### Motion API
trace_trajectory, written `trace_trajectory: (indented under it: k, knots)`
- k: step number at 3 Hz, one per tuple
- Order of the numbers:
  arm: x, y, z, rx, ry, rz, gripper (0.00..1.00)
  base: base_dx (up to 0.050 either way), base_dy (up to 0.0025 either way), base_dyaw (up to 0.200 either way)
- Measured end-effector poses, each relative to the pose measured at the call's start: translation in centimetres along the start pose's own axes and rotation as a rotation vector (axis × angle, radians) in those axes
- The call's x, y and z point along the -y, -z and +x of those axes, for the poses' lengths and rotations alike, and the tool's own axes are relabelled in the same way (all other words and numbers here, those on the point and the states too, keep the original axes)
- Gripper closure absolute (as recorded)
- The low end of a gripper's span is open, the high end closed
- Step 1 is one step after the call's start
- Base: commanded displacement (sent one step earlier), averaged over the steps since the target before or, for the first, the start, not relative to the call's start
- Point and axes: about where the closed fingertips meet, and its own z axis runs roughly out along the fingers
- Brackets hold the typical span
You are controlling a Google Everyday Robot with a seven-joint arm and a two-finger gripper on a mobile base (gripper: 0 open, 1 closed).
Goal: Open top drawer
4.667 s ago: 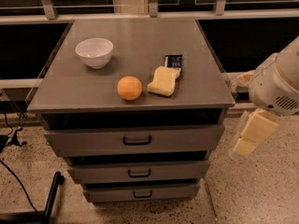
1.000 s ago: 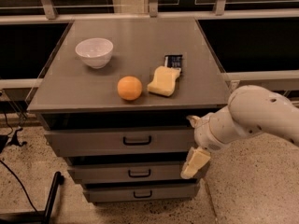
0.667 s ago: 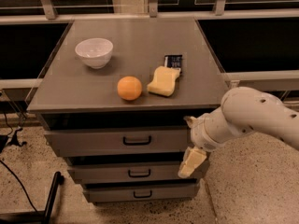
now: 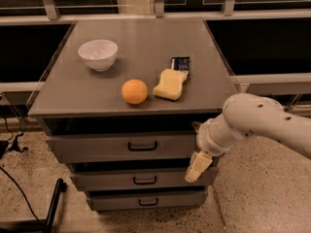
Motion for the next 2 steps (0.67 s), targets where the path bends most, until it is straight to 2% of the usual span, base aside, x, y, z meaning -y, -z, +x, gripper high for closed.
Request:
trace_trajectory:
  k: [1, 2]
  knots:
    - [0.51, -0.64, 0.45, -0.012, -0.001, 0.002, 0.0, 0.0, 0.0, 0.0]
    - [0.03, -0.43, 0.66, -0.026, -0.009, -0.016, 0.0, 0.0, 0.0, 0.0]
